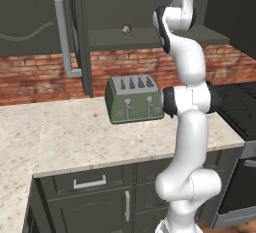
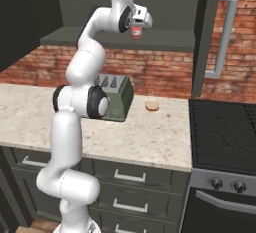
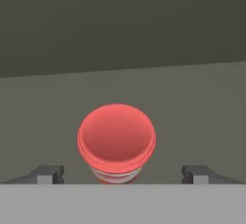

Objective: Pick the canned food and jam from the counter and place them in the cabinets closest to them.

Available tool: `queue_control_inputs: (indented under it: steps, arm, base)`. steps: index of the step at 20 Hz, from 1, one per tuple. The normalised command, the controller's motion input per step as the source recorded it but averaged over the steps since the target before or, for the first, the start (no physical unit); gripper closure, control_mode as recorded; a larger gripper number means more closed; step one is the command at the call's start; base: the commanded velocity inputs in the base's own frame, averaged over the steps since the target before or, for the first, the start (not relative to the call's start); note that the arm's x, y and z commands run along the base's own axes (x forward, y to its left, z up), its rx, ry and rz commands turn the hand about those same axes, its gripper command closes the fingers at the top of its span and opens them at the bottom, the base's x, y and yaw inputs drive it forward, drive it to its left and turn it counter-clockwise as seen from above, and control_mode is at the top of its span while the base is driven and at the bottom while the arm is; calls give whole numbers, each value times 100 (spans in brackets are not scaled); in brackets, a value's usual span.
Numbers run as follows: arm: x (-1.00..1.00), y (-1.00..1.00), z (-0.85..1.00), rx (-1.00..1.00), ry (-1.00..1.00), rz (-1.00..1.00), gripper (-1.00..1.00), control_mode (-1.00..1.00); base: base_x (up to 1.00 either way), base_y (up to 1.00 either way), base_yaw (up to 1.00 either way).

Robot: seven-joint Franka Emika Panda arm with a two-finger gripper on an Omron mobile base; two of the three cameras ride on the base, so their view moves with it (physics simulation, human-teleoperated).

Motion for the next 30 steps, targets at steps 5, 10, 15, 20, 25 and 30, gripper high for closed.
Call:
queue_control_inputs:
  steps: [5,10,15,20,25,30]
  arm:
    - [-95,13,0,-4,-6,7,-100,-100]
    - [-100,19,-1,-5,-1,8,-100,-100]
    - [-100,18,-25,-4,0,7,-100,-100]
    - [-100,15,-46,-4,-4,2,-100,-100]
    - [-100,6,-43,-5,-8,1,-100,-100]
    - [-100,0,-31,0,-19,0,-100,-100]
  base:
    - [0,0,0]
    - [0,0,0]
    - [0,0,0]
    - [0,0,0]
    - [0,0,0]
    - [0,0,0]
